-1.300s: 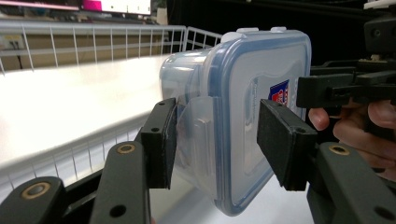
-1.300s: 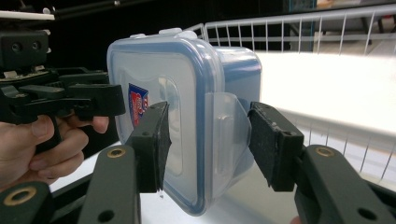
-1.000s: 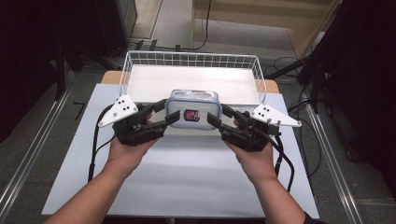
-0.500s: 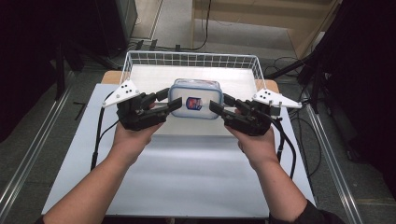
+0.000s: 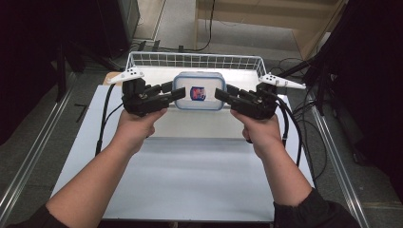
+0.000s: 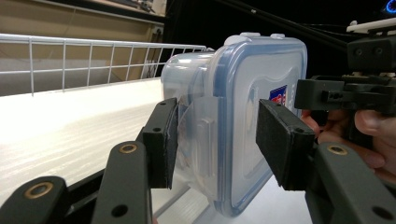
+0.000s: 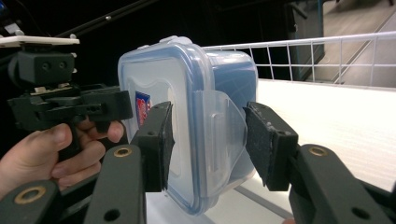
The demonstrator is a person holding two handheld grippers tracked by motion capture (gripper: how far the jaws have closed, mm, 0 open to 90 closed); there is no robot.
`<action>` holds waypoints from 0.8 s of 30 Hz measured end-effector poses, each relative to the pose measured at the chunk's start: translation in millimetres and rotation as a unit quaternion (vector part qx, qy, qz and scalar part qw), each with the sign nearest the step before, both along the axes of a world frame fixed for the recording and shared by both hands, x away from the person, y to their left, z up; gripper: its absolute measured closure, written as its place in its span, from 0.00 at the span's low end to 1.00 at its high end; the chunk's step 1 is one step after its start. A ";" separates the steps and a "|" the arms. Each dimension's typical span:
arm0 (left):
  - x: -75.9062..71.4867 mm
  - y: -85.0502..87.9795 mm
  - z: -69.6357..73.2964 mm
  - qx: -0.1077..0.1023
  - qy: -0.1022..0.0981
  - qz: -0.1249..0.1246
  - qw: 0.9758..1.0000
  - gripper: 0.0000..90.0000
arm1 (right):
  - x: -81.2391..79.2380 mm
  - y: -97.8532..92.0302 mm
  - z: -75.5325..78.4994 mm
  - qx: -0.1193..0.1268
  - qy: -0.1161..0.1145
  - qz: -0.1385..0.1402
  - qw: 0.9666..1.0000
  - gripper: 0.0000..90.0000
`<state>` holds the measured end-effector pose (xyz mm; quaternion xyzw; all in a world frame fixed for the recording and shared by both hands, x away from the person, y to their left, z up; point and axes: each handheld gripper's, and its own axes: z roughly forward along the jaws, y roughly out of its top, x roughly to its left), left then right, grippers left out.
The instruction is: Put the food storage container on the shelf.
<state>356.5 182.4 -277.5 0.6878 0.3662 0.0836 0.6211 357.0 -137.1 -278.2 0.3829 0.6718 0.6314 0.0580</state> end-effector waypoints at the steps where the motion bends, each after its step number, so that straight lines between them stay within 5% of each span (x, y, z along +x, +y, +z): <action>1: 2.1 0.2 0.3 -0.001 0.004 0.000 1.000 0.56 | 2.4 -0.1 -0.1 0.002 0.003 0.001 1.000 0.60; 15: 22.6 3.1 -9.7 -0.037 0.051 0.002 0.998 0.58 | 27.6 -1.4 -3.4 0.014 0.056 0.002 0.998 0.60; 24: 32.6 5.9 -9.5 -0.072 0.107 -0.006 0.992 0.62 | 41.5 -8.1 -5.3 0.042 0.113 0.009 0.993 0.60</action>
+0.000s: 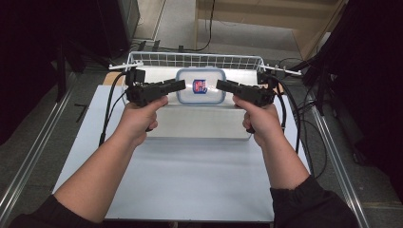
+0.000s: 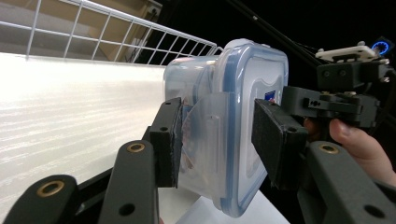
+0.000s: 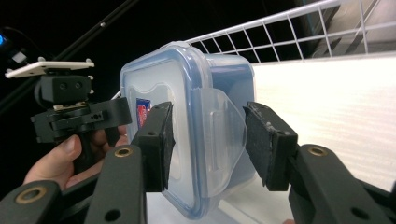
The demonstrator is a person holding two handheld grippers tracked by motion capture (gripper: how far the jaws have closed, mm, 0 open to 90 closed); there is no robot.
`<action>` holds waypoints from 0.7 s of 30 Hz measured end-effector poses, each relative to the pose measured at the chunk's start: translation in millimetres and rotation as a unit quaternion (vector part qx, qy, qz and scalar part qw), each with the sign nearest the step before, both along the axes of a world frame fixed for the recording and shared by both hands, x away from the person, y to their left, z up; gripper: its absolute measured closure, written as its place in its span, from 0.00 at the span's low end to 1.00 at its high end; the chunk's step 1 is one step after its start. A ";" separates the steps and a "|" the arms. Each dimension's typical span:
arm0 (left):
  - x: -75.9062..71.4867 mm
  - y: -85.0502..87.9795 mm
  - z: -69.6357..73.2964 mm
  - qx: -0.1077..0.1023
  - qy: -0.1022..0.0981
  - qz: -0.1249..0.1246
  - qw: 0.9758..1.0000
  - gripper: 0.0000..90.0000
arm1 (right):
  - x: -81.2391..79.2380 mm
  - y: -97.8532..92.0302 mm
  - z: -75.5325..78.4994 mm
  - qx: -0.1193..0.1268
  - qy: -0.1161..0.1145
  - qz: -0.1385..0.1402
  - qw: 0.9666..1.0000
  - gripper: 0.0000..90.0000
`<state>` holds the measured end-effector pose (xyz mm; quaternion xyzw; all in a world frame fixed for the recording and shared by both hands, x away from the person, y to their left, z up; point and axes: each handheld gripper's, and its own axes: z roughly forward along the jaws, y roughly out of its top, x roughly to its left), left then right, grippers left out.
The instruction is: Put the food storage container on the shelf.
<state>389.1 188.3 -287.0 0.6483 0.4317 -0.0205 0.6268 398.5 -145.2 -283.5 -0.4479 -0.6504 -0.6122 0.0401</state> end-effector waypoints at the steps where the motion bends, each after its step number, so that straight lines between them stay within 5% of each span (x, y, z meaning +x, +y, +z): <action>1: 0.0 0.0 0.0 0.000 0.000 0.000 1.000 0.62 | 0.0 0.0 0.0 0.000 0.000 0.000 1.000 0.60; 8: 6.8 1.6 -0.7 -0.006 0.025 0.010 1.000 0.62 | 10.3 0.1 -4.0 0.009 0.046 0.013 0.999 0.61; 13: 14.0 1.2 -0.2 -0.014 0.044 0.014 0.999 0.62 | 16.3 -0.9 -6.3 0.023 0.059 0.007 0.998 0.61; 21: 19.1 0.1 -1.9 -0.017 0.048 0.023 0.998 0.61 | 22.9 -0.7 -10.5 0.034 0.073 0.001 0.997 0.60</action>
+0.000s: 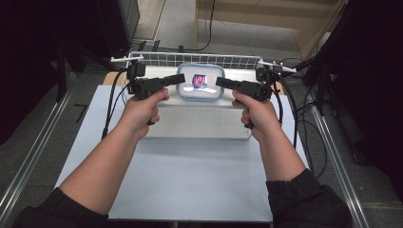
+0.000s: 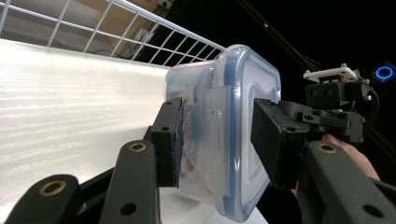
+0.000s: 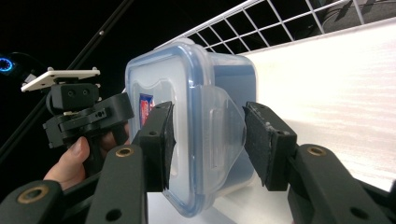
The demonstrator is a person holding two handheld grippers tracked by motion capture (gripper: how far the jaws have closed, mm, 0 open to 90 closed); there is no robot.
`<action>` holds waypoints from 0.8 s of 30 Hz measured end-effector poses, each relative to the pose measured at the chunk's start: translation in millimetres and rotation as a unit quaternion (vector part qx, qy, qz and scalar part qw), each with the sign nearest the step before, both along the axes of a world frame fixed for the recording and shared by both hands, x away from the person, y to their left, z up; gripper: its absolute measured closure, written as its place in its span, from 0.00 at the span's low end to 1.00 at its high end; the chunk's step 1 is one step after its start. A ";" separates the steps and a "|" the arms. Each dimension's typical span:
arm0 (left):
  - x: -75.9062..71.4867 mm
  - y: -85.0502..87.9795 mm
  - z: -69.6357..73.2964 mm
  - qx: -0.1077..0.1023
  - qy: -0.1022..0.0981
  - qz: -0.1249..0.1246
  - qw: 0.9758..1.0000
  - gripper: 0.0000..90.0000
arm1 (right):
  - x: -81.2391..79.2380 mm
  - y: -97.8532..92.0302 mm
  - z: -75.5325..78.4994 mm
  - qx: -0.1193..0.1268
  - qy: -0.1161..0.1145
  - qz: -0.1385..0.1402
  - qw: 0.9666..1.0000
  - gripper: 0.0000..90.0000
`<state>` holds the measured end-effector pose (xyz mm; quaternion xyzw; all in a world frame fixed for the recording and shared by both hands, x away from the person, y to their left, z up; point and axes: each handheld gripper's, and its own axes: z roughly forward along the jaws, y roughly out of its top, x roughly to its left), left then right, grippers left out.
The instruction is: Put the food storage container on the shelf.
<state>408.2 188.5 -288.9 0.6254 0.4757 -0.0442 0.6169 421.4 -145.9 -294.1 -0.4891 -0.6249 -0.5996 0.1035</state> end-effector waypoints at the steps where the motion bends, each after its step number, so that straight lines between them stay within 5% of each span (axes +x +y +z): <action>1: 0.6 -0.6 -0.5 -0.001 0.001 0.002 1.000 0.61 | 0.0 0.0 0.0 0.000 0.000 0.000 1.000 0.60; 24: 7.9 -9.5 -5.5 0.004 0.003 0.031 1.000 0.56 | 13.0 2.4 -4.7 0.004 0.021 -0.028 0.999 0.54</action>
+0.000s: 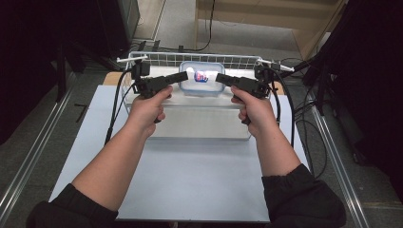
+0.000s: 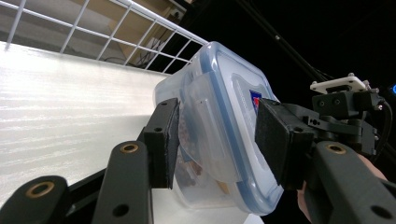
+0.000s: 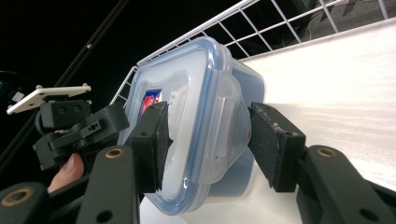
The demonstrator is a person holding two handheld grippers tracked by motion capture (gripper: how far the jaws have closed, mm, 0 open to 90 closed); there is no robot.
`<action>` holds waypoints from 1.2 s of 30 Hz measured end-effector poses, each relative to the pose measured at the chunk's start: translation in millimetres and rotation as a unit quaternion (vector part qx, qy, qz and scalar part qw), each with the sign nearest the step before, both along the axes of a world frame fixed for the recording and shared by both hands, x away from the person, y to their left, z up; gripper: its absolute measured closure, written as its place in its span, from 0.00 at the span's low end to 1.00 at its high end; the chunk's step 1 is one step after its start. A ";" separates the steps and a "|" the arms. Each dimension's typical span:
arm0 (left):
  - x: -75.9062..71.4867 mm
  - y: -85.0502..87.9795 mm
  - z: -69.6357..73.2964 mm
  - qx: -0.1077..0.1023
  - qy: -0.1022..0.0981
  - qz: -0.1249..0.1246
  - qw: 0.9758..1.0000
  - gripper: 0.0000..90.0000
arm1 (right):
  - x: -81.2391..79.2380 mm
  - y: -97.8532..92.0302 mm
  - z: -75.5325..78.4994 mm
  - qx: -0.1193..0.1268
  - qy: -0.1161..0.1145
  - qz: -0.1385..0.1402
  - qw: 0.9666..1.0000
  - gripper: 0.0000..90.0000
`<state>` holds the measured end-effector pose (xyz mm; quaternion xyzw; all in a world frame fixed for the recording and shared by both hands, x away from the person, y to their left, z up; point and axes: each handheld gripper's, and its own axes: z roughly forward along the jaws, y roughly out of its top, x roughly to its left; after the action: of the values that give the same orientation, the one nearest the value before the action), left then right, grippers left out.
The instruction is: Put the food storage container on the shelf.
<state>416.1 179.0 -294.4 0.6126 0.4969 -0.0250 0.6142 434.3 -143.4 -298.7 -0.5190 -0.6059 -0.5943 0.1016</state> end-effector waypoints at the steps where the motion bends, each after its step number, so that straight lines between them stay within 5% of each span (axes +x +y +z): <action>1: -0.3 -0.3 0.4 0.001 -0.001 0.001 1.000 0.56 | 0.3 0.5 0.0 0.000 0.002 -0.002 1.000 0.54; 20: -9.8 1.0 7.6 0.038 -0.024 0.020 0.999 0.52 | -0.9 -0.4 4.5 -0.029 -0.011 -0.030 0.999 0.40; 29: -43.1 2.0 16.6 0.089 -0.085 0.043 0.992 0.45 | -28.9 -4.1 18.2 -0.098 -0.066 -0.037 0.992 0.37; 36: -83.2 16.8 2.7 0.109 -0.124 0.039 0.985 0.42 | -64.5 -11.1 17.5 -0.121 -0.113 -0.050 0.985 0.39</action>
<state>332.9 195.8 -291.7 0.6548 0.4396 0.1295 0.6010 369.9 -154.5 -281.3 -0.4863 -0.6543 -0.5760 -0.0607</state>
